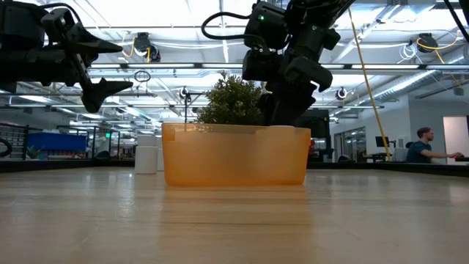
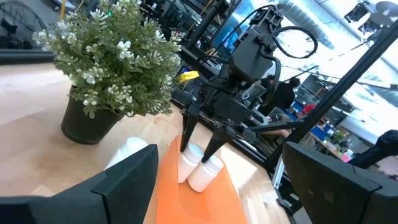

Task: Pick and place pill bottles into a basket
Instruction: Put the white pill bottle into the orange bin, then put the bottom right white pill bottle into the orange bin

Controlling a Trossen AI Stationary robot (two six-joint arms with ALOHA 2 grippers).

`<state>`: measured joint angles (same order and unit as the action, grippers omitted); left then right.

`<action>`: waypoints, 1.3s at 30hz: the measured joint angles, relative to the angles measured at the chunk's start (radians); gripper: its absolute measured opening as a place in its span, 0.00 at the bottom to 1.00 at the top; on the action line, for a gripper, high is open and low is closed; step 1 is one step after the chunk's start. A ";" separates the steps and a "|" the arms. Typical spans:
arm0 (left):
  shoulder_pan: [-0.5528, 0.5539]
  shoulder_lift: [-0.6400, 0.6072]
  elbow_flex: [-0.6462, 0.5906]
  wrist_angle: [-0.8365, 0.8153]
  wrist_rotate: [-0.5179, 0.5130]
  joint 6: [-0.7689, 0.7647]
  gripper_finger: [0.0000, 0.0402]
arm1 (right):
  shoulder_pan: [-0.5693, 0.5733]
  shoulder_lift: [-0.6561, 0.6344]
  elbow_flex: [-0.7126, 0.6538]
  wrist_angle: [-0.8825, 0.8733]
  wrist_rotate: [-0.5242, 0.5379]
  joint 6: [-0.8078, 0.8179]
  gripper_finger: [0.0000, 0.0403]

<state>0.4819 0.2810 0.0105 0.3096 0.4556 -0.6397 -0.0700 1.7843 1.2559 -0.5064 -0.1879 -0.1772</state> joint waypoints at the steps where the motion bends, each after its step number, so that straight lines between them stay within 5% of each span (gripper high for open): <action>1: 0.000 0.000 0.000 0.000 0.000 0.018 0.87 | 0.000 -0.004 0.008 -0.006 0.000 0.000 0.55; 9: -0.001 0.000 0.000 -0.004 -0.010 0.204 0.87 | -0.005 -0.087 0.097 -0.053 0.039 -0.019 0.58; 19: -0.031 0.072 0.033 -0.223 -0.031 0.456 0.87 | -0.009 -0.327 0.128 -0.156 0.179 0.140 0.58; 26: -0.057 0.229 0.283 -0.366 -0.124 0.615 0.87 | -0.010 -0.418 0.129 -0.162 0.222 0.243 0.57; 31: -0.078 0.422 0.495 -0.583 -0.216 0.718 0.87 | -0.015 -0.418 0.129 -0.176 0.239 0.270 0.57; 39: -0.097 0.745 0.749 -0.711 -0.302 0.813 0.87 | -0.015 -0.419 0.129 -0.237 0.236 0.263 0.57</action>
<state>0.3847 1.0263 0.7591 -0.4018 0.1533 0.1732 -0.0854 1.3651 1.3846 -0.7431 0.0485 0.0853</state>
